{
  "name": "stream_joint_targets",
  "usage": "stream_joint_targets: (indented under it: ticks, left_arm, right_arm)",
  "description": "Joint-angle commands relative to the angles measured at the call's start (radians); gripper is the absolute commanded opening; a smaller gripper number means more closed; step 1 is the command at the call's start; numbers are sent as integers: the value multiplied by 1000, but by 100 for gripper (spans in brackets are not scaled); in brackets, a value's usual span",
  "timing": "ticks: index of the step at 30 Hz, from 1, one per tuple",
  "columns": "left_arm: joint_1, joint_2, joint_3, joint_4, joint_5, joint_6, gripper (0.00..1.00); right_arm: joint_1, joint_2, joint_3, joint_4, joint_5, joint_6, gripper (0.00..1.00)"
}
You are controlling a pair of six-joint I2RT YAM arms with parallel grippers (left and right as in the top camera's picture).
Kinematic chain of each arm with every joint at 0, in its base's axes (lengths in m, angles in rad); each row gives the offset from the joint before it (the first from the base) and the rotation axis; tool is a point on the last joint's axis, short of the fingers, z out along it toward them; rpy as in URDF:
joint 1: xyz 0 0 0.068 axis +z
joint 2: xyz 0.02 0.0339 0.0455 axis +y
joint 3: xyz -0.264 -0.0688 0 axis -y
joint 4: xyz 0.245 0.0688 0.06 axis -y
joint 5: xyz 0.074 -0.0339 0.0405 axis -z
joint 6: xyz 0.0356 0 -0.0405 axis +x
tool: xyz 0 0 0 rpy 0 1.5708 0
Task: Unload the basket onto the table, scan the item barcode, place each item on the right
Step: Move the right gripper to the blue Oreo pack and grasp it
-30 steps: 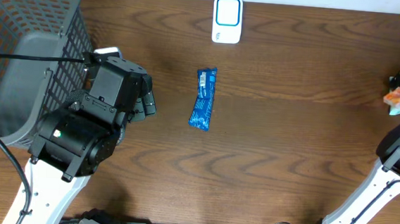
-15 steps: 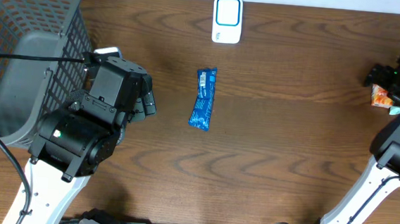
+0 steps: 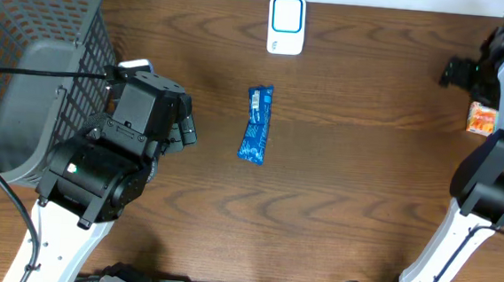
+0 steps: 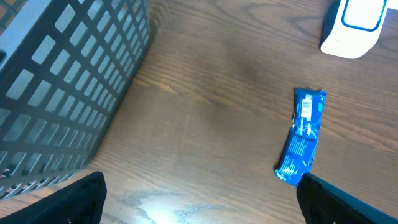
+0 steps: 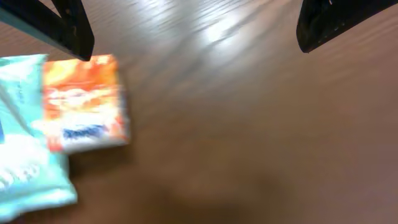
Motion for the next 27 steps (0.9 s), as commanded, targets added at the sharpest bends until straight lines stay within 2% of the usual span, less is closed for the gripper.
stream_joint_targets:
  ticks: [1,4,9,13,16,19,23,26,27]
  left_arm:
    - [6,0,5,-3,-10,10,98]
    - [6,0,5,-3,-10,10,98]
    - [6,0,5,-3,-10,10,98]
    - [6,0,5,-3,-10,10,98]
    - [6,0,5,-3,-10,10,98]
    - [6,0,5,-3,-10,10,98]
    - [6,0,5,-3,-10,10,98]
    - [6,0,5,-3,-10,10,98]
    - [6,0,5,-3,-10,10,98]
  right_arm:
    - [73,-73,5,-10,-298,16,99]
    - [135,-68,-8,-45,-476,11,99]
    - [287,-67,-113,-34,-480,11,99]
    - [443,-67,-272,93,-481,15,99]
    - [547,-67,-378,215,-480,72,99]
    - [636,-67,-461,341,-480,167,94]
    - [703,-67,-520,418,-447,256,82]
    - [741,-67,-561,461,-412,305,72]
    - [752,-67,-576,478,-413,305,66]
